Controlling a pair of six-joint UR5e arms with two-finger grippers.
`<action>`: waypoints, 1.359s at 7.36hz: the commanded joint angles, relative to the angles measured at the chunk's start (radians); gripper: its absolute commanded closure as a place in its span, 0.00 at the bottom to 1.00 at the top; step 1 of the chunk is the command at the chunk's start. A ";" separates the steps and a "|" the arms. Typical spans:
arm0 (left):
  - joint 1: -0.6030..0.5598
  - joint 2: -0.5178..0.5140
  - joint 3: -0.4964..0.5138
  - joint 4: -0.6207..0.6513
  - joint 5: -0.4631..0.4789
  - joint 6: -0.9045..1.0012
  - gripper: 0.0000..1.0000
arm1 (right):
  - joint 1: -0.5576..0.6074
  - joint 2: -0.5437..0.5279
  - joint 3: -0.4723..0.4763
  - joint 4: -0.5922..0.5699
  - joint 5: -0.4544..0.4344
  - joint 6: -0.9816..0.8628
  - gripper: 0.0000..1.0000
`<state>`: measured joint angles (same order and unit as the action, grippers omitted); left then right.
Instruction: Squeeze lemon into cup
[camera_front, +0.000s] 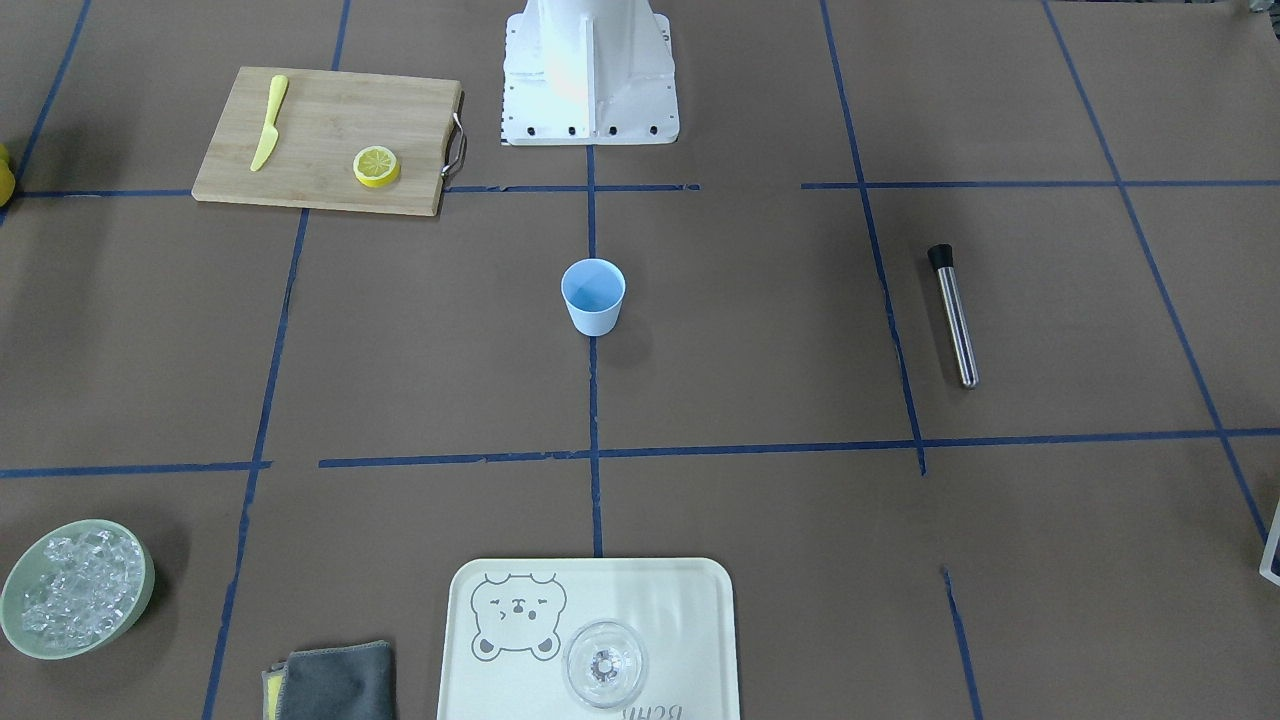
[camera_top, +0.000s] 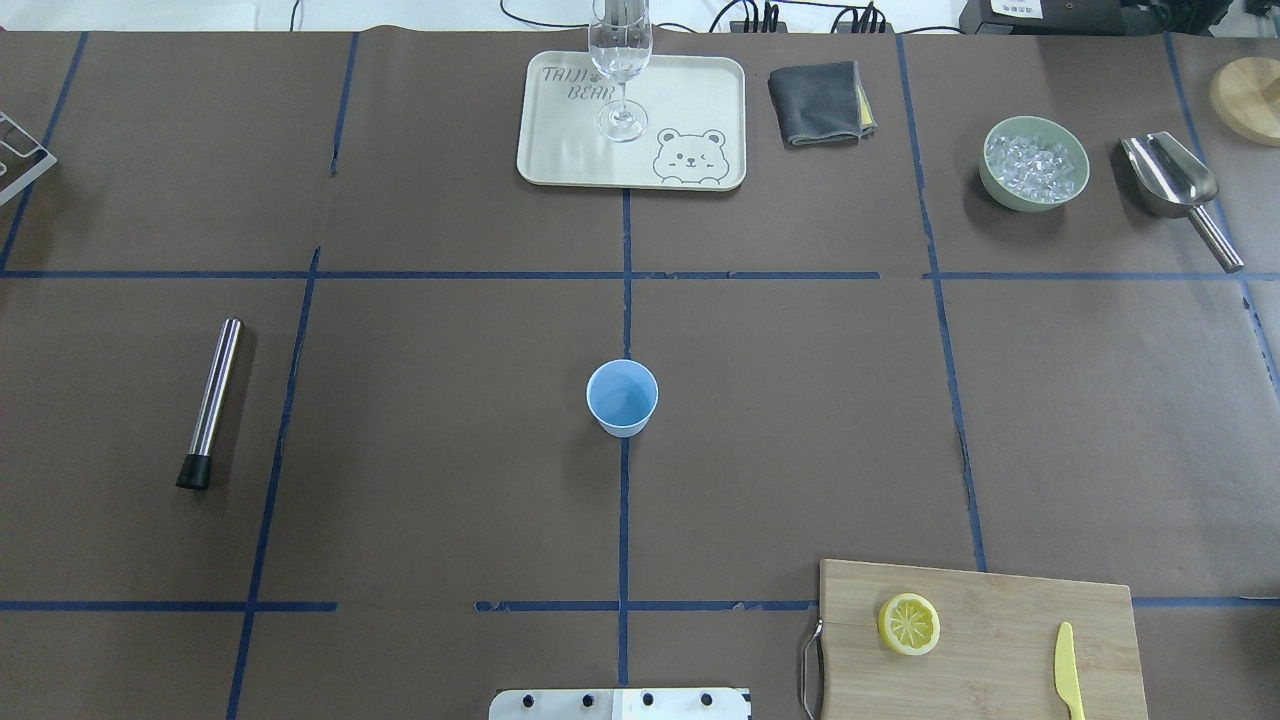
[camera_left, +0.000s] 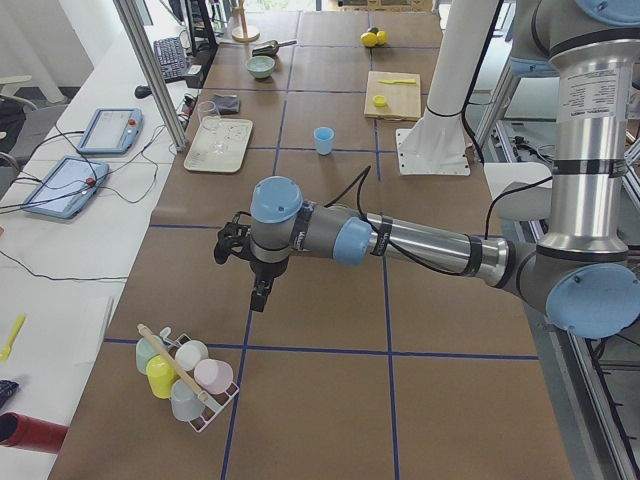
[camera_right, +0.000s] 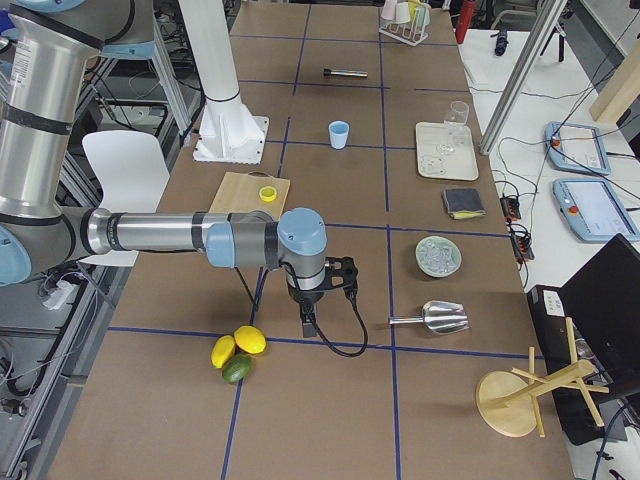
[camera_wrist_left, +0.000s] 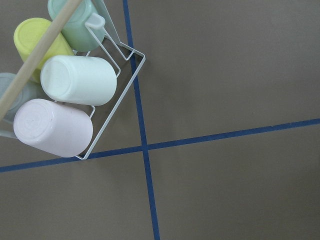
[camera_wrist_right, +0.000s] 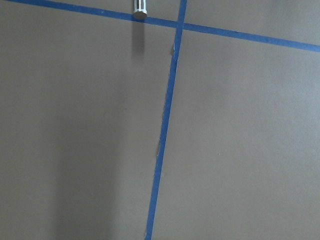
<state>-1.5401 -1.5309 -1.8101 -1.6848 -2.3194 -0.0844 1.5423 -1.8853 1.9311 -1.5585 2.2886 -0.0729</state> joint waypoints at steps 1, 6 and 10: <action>0.008 -0.002 -0.002 0.001 0.002 0.000 0.00 | -0.001 0.002 0.002 0.000 0.002 0.001 0.00; 0.055 -0.014 -0.002 -0.016 0.017 -0.002 0.00 | -0.001 0.005 0.008 0.002 0.027 0.013 0.00; 0.052 -0.061 -0.003 -0.007 0.006 -0.025 0.00 | -0.001 0.103 0.008 0.055 0.057 0.019 0.00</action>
<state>-1.4873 -1.5876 -1.8131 -1.6922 -2.3108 -0.1097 1.5416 -1.7867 1.9421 -1.5396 2.3334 -0.0579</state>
